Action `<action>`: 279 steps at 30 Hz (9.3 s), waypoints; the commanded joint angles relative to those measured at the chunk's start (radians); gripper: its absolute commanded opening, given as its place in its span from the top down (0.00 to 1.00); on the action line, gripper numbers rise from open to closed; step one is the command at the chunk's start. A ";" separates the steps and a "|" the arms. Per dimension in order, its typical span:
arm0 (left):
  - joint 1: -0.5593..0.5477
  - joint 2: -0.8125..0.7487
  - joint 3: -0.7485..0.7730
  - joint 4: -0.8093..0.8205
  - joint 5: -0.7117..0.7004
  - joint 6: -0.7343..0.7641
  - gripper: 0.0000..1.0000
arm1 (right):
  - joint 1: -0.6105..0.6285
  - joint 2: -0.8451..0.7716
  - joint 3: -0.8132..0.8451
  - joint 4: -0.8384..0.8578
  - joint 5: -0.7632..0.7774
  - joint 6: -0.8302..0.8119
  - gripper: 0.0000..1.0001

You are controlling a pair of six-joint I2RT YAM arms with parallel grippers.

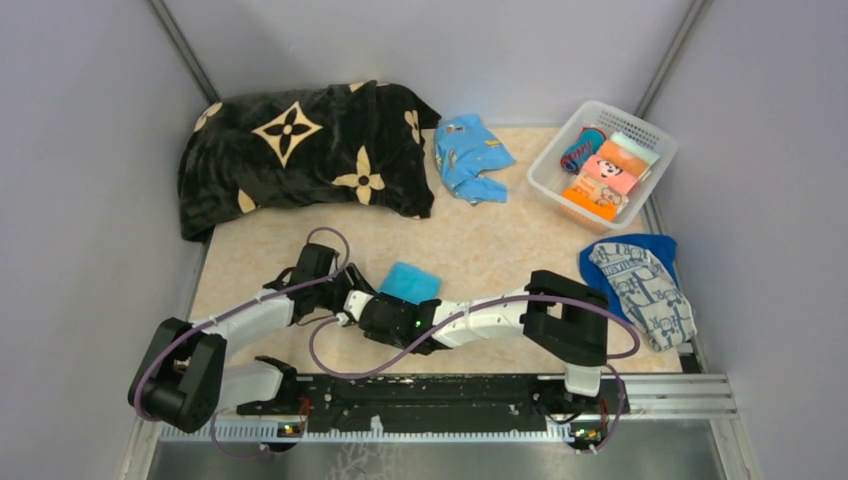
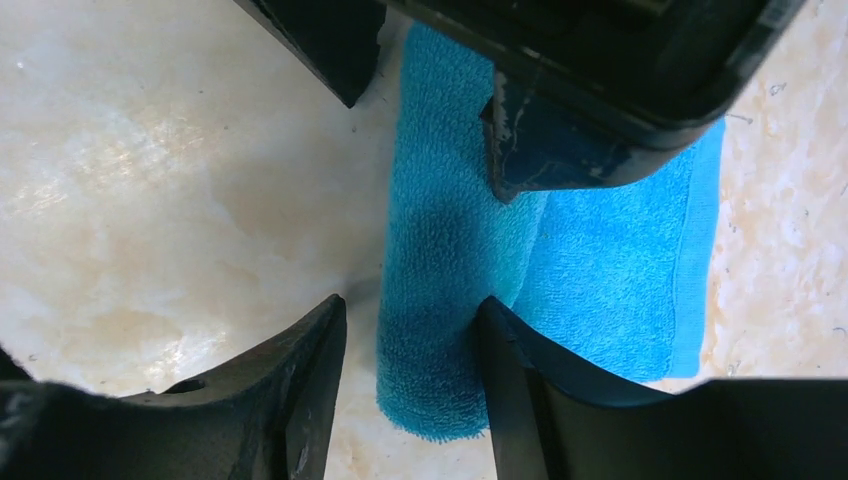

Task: Roll the towels
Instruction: Roll the towel at the center of the board, then pick up the towel at the center of the board, then place the towel in the bin.

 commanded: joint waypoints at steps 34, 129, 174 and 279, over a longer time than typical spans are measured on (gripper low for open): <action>0.003 -0.092 -0.026 -0.009 -0.061 0.002 0.20 | -0.561 0.194 -0.087 0.337 -1.344 0.507 0.75; 0.001 0.030 -0.070 0.001 -0.084 0.004 0.42 | -0.298 -0.244 -0.080 0.034 -0.385 0.139 0.37; -0.001 0.083 0.021 0.026 -0.107 0.017 0.35 | -0.285 0.022 -0.038 0.013 -0.727 0.098 0.75; 0.343 -0.057 0.570 -0.403 -0.327 0.703 0.02 | -1.191 0.319 0.961 -0.588 0.364 0.443 1.00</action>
